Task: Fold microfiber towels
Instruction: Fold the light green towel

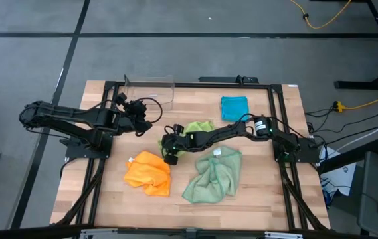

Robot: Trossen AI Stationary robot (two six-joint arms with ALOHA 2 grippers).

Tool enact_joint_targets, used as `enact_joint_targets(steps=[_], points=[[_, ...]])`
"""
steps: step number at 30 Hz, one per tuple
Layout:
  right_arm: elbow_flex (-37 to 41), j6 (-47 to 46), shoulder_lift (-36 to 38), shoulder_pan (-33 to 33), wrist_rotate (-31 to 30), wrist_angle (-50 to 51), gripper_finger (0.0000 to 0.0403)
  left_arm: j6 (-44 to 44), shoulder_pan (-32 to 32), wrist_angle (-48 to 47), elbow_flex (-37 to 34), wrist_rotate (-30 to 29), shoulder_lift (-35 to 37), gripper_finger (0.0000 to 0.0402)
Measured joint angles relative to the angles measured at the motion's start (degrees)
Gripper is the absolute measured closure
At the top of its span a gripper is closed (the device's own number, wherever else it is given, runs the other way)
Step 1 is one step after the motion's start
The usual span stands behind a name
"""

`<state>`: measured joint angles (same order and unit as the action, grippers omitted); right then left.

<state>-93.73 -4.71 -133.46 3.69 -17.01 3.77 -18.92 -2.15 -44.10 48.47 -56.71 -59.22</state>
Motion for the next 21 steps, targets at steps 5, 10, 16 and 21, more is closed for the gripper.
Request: enact_joint_targets(steps=[5,10,16,21], points=[[-3.94,3.72,1.53,0.73,-2.90,1.98,0.0289,0.02,-0.02,-0.19,0.00,0.04,-0.02,0.0327],[-6.76,2.44,3.71,1.15,-11.36,18.83,0.0289,-0.34,-0.02,-0.25,0.00,0.04,-0.02,0.0327],[-6.80,-7.99,6.73,0.98,-18.51,40.91,0.0289,-1.99,-0.03,0.05,0.00,0.35,-0.02,0.0327],[-6.78,-12.71,8.16,1.00,-24.65,55.67,0.0289,-2.02,-0.02,0.17,0.00,0.70,-0.02,0.0328]])
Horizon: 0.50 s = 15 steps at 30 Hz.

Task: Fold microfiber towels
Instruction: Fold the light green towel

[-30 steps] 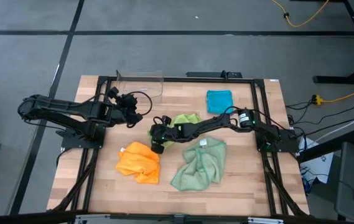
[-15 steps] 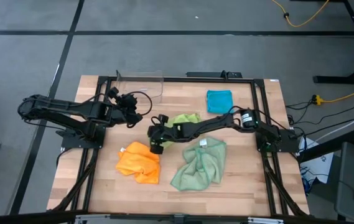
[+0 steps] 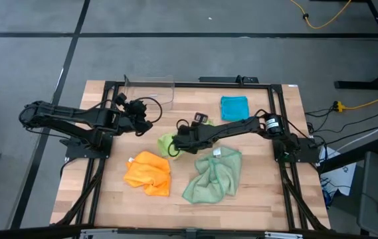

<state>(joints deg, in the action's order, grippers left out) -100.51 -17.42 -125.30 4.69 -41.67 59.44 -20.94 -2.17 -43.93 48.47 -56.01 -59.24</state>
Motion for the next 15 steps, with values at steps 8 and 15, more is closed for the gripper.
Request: enact_joint_targets(steps=[8,15], points=[[0.96,-25.78,2.50,0.00,-12.22,30.51,0.0289,-0.05,0.00,0.03,0.00,0.17,0.00,0.0328],[15.41,-34.62,13.50,-1.16,-15.05,27.57,0.0289,-0.10,-0.07,-0.11,0.00,0.42,0.02,0.0328]])
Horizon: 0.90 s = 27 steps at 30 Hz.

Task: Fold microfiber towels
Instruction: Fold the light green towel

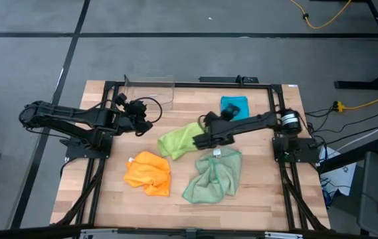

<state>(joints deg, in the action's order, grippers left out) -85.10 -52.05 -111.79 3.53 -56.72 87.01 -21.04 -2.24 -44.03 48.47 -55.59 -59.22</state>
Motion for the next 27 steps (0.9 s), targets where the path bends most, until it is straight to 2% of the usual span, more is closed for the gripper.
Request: enact_joint_targets(steps=[3,6,10,13,18,22,27], points=[[7.65,-6.91,5.73,-0.70,5.08,-3.20,0.0289,-0.08,0.04,0.17,0.00,0.00,0.00,0.0328],[14.22,-6.13,10.30,-0.68,15.84,-13.75,0.0289,-1.37,0.09,0.51,0.00,0.00,-0.01,0.0328],[20.38,9.72,14.87,-0.02,34.21,-33.24,0.0289,-1.44,0.09,1.40,0.00,0.00,0.00,0.0328],[23.13,22.49,16.15,1.26,42.87,-47.93,0.0289,-1.46,0.09,1.45,0.01,0.00,-0.02,0.0328],[23.89,37.17,15.91,2.75,44.32,-64.19,0.0289,-1.40,0.09,1.50,0.00,0.23,-0.02,0.0328],[23.89,41.53,14.85,2.76,44.05,-75.58,0.0289,-1.37,0.09,1.47,0.00,1.00,-0.02,0.0328],[23.89,41.74,12.20,2.77,35.69,-83.82,0.0289,-1.36,0.09,1.47,0.00,1.05,0.00,0.0328]])
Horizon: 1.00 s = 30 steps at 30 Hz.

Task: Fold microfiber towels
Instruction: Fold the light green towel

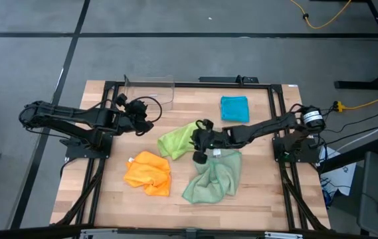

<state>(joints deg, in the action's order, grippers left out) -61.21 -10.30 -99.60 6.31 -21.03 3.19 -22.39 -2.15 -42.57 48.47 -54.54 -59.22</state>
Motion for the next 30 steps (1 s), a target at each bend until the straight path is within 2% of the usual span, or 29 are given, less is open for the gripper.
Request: enact_joint_targets(steps=[4,10,15,18,22,25,30], points=[[0.00,-5.69,-3.69,-0.14,-4.67,0.61,0.0289,0.00,0.00,0.01,0.00,0.01,-0.02,0.0328],[0.02,-13.40,-8.32,-3.10,-2.55,1.24,0.0289,0.00,0.00,0.00,0.00,0.02,-0.02,0.0327],[0.00,-8.09,-10.65,-8.00,7.23,6.42,0.0289,0.02,0.00,0.00,0.01,0.10,-0.02,0.0327],[-0.10,-5.15,-11.66,-11.22,8.70,5.25,0.0289,0.01,0.00,0.00,0.00,0.13,-0.02,0.0327],[-0.19,4.06,-12.77,-15.41,9.32,1.40,0.0289,0.02,0.00,0.00,0.00,0.17,-0.02,0.0327],[-0.15,14.60,-12.88,-17.99,17.07,-0.64,0.0289,0.30,0.00,0.00,0.00,0.20,-0.02,0.0327],[-0.13,30.41,-12.93,-20.91,38.38,1.39,0.0289,0.48,0.00,-0.02,0.00,0.20,-0.02,0.0327]])
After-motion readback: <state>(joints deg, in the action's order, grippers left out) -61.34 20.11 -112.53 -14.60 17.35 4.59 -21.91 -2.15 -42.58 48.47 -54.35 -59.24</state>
